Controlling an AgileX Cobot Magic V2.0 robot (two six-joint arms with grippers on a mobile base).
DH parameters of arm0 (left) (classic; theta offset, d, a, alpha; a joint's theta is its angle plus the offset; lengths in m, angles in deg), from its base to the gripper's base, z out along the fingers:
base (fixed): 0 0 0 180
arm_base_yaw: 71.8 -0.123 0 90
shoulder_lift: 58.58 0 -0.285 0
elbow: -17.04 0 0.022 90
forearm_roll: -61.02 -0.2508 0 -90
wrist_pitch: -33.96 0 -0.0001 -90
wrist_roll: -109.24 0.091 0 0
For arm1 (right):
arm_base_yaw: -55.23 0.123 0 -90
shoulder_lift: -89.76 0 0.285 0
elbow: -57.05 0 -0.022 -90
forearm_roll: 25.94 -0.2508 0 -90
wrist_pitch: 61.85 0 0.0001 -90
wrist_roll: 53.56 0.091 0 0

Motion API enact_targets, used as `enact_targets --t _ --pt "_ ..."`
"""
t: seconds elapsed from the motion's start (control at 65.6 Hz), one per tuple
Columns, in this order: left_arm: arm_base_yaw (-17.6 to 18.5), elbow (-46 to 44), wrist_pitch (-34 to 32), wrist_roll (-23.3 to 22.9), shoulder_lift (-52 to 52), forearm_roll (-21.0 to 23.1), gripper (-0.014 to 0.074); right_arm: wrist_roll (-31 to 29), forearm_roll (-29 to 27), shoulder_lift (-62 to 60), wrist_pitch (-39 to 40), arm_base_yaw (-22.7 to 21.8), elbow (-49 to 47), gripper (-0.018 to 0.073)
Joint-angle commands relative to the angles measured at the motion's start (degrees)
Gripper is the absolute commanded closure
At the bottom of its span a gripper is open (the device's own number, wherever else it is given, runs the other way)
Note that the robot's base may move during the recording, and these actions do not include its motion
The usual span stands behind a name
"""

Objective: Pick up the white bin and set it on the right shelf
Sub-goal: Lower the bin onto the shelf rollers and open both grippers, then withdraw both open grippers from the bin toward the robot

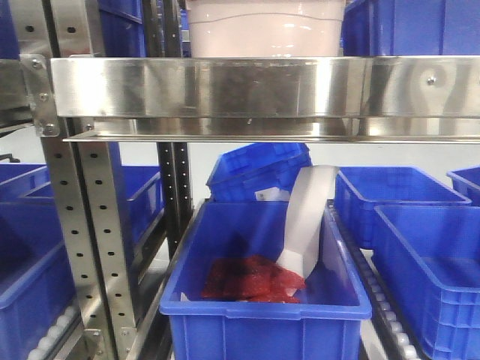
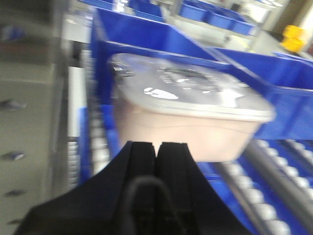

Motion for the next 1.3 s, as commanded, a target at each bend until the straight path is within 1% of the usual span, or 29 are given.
enact_targets --t 0.0,0.046,0.168,0.305,0.472,0.625,0.716,0.808,0.914,1.097,1.204,1.28 --pt "-0.75 1.43 -5.98 -0.61 -4.23 0.19 0.0715 -0.56 -0.14 -4.02 7.09 0.73 1.74 0.0528" --pt "-1.19 3.58 -6.37 -0.61 -5.0 0.29 0.0715 -0.56 -0.14 -4.85 8.53 0.72 4.2 0.0531" --pt "-1.32 8.14 -7.37 -0.61 -7.72 0.17 0.0715 -0.56 -0.14 -7.66 8.82 0.72 9.03 0.0531" --pt "-1.44 14.43 -8.59 -0.61 -13.7 0.17 0.0715 -0.69 -0.14 -13.37 8.74 0.72 13.41 0.0531" --pt "-1.44 26.27 -15.74 -0.61 -24.31 0.27 0.0722 -0.93 -0.07 -21.4 10.04 0.72 19.89 0.0531" --pt "-1.44 37.6 -18.04 -0.5 -34.49 0.04 0.0722 -0.93 -0.07 -29.73 10.23 0.72 28.0 0.0531" --pt "-1.44 44.7 -18.26 -0.5 -42.62 0.06 0.0722 -0.93 -0.07 -37.02 10.17 0.72 34.0 0.0531" --pt "-1.44 50.5 -18.26 -0.5 -49.55 -1.89 0.0722 -0.93 -0.07 -43.46 10.22 0.72 38.56 0.0531" --pt "-1.44 56.36 -18.26 -0.5 -57.69 -1.79 0.0722 -0.93 -0.07 -51.04 10.15 0.72 43.45 0.0531" --pt "-1.44 63.48 -18.03 -0.5 -69.7 -1.79 0.0722 -0.93 -0.07 -61.84 10.03 0.72 51.23 0.0531" --pt "-1.44 67.43 -17.79 -0.5 -75.48 -1.79 0.0722 -0.93 -0.07 -66.8 9.89 0.72 54.6 0.0531" --pt "-1.44 68.88 -17.79 -0.5 -77.72 -1.79 0.0722 -0.93 -0.07 -68.82 9.89 0.72 55.52 0.0531"
